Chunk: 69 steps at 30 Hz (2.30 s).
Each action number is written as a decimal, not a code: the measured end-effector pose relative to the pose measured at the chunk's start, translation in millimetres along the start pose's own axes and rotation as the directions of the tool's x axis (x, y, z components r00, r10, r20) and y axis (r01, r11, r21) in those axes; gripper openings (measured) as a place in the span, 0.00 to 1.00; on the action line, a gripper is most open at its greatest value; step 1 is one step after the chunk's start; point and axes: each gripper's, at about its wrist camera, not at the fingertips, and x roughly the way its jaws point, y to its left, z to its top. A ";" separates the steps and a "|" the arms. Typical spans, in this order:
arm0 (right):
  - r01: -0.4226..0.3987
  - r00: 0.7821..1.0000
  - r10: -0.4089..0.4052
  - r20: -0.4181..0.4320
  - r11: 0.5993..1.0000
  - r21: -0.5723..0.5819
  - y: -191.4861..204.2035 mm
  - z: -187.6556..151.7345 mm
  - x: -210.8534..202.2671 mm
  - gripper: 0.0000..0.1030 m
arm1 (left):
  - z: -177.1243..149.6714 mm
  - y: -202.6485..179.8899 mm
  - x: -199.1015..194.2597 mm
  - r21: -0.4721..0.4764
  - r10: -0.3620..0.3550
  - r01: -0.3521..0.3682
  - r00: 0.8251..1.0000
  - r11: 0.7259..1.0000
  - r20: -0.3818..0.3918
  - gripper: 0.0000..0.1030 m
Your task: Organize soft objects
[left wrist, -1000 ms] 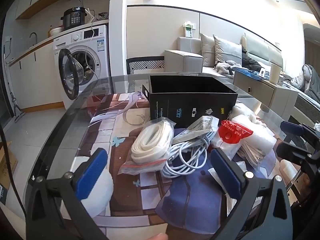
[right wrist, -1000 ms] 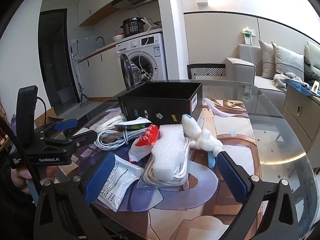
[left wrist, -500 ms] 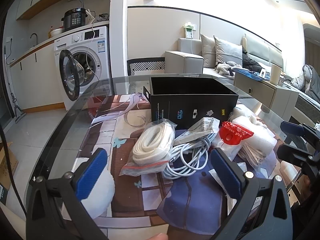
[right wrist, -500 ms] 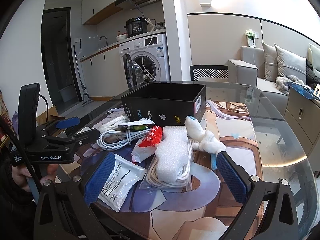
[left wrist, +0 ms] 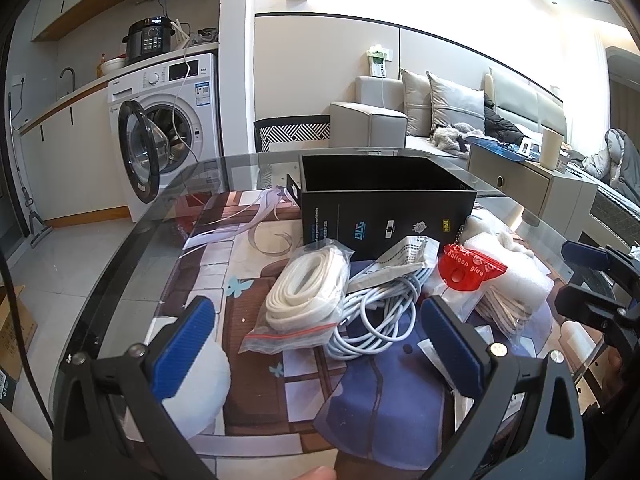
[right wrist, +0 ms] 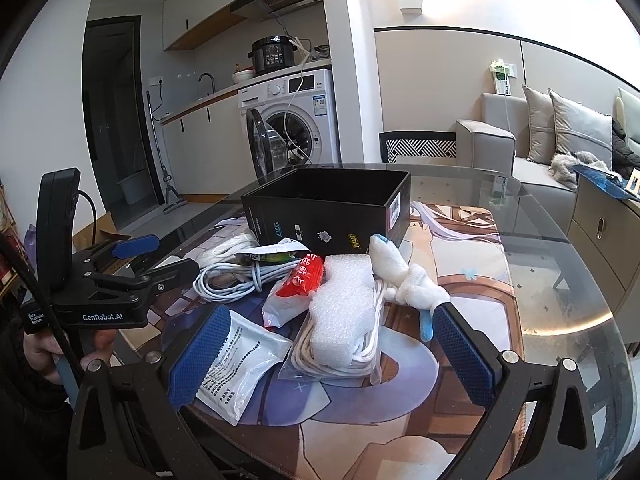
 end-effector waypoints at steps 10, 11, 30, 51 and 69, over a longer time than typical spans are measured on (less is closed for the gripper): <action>0.003 1.000 -0.003 0.005 1.000 0.007 -3.3 3.3 -0.8 1.00 | 0.7 0.4 -1.3 0.000 0.000 0.000 1.000 1.000 0.000 1.00; 0.002 1.000 -0.002 0.004 1.000 0.006 -3.3 3.3 -0.8 1.00 | 0.5 0.2 -1.2 0.000 0.001 -0.001 1.000 1.000 0.001 1.00; -0.001 1.000 0.001 0.001 1.000 0.016 -6.6 3.6 -0.6 1.00 | 0.5 0.4 -1.1 0.002 0.001 -0.001 1.000 1.000 0.000 1.00; -0.034 0.996 0.033 -0.085 0.999 -0.007 -9.7 9.8 20.2 1.00 | 8.9 10.5 15.8 0.001 0.002 -0.002 1.000 1.000 -0.028 1.00; -0.054 0.986 0.049 -0.157 0.998 -0.028 -8.2 12.2 46.1 0.79 | 22.6 31.8 52.6 -0.007 0.000 -0.001 0.986 1.000 -0.169 1.00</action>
